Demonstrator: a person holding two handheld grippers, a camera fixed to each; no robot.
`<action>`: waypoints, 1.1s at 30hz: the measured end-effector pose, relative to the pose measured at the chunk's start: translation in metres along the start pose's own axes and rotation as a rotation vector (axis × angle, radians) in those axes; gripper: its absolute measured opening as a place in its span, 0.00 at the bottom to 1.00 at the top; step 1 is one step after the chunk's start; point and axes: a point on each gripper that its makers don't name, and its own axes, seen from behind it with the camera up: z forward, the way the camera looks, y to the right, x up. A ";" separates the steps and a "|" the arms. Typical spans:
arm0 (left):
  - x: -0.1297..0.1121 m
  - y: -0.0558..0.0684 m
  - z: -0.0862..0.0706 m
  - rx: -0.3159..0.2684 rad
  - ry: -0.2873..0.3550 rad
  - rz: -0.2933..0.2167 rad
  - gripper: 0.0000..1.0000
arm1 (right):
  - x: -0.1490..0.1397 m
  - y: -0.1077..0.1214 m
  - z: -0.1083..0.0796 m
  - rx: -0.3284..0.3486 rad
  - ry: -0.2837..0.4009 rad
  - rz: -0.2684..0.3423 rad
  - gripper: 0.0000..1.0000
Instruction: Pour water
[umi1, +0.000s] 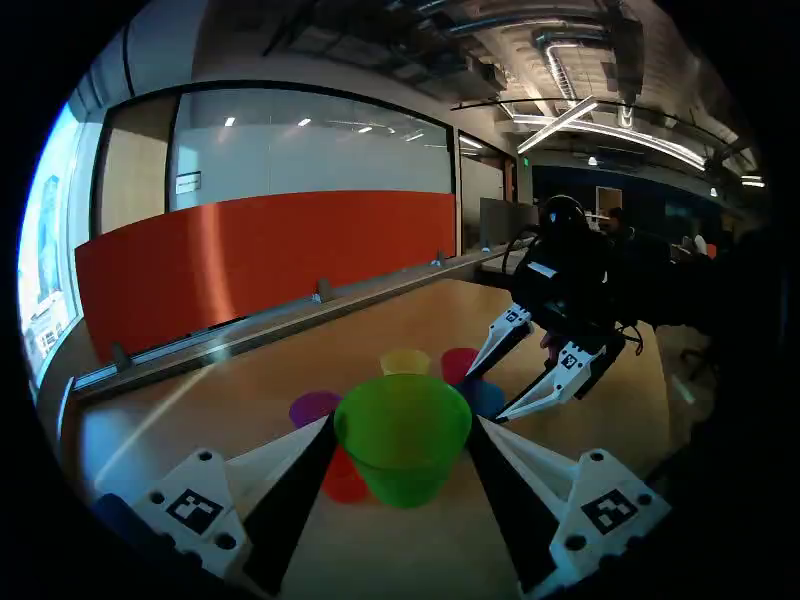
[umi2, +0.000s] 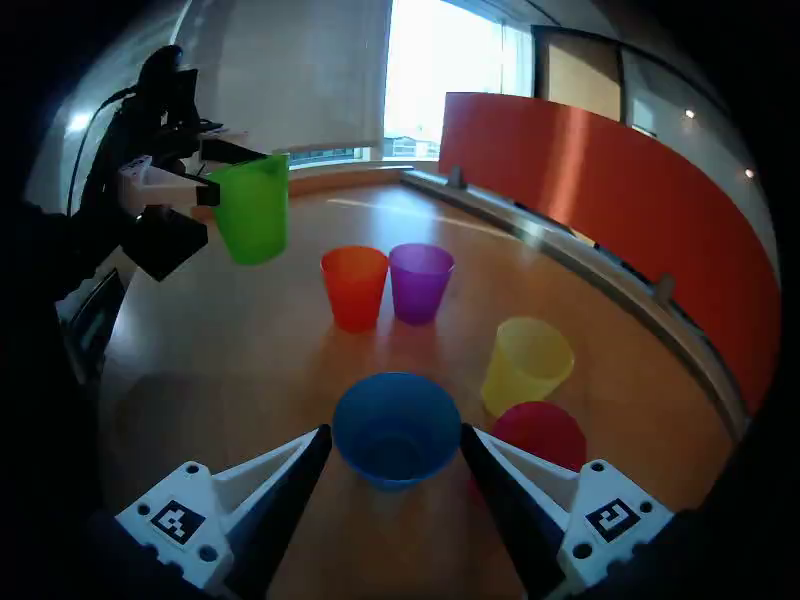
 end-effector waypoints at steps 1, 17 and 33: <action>0.000 0.000 0.000 0.001 0.000 0.001 0.89 | 0.000 0.000 0.002 0.000 -0.001 -0.002 0.99; -0.004 -0.002 -0.002 0.010 -0.010 -0.001 0.89 | -0.003 0.002 0.013 -0.006 0.004 -0.010 0.94; 0.005 -0.001 -0.002 0.006 0.003 -0.009 0.89 | 0.020 -0.014 -0.015 0.011 0.069 0.014 0.94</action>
